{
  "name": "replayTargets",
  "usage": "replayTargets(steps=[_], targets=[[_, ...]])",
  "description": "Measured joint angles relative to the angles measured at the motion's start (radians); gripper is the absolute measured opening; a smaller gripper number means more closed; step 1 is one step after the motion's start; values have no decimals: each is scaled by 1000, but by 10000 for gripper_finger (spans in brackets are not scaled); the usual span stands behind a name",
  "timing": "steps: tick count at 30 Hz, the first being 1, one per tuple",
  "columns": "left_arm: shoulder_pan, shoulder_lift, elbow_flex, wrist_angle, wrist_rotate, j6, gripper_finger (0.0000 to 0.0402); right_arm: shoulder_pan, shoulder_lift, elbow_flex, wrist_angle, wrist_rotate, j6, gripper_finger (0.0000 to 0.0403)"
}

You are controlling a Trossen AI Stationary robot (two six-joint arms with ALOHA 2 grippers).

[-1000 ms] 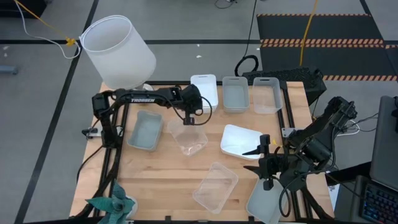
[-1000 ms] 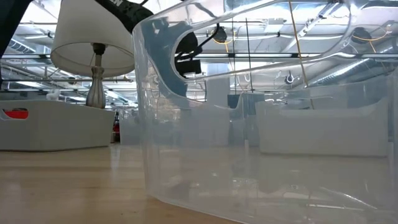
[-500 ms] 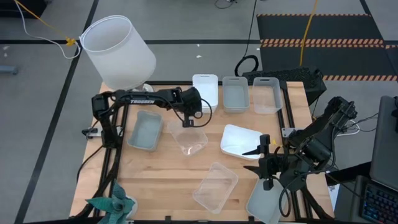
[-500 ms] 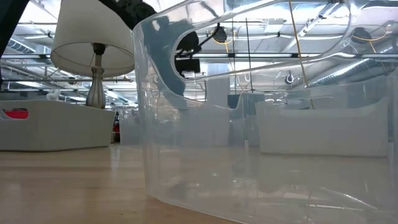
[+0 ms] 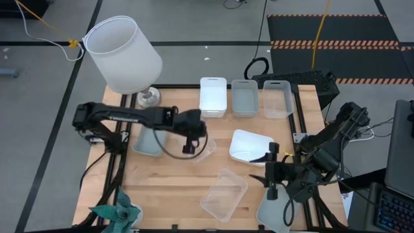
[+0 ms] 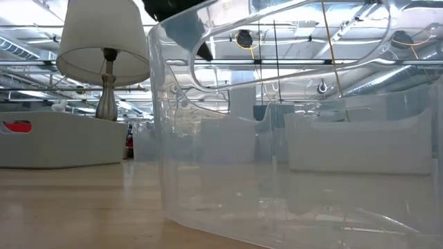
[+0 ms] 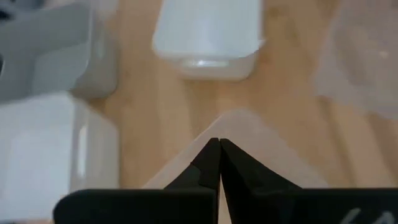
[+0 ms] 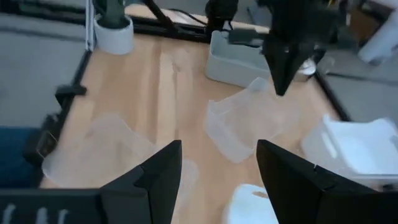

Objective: Stack baskets by color
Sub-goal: Stack the bottom gray bin on top of the top gray bin

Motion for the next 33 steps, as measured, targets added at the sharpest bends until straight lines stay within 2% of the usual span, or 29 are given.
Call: replayTargets(steps=[4,8,16,23,28,33], targets=[[-76,3,0,-18,-11,-1,14,0,57,3,80,-136,34,201],[-117,2,0,-27,-69,0,14,2,124,33,87,-282,117,201],[-121,2,0,-186,-77,-120,14,4,278,138,-126,-521,384,201],[-135,2,-1,-210,-78,-220,14,28,370,248,-296,-673,586,201],[-154,2,-1,-200,-78,-228,15,110,411,254,-272,-784,662,201],[-157,2,-1,-193,-77,-250,14,174,438,254,-199,-819,731,201]])
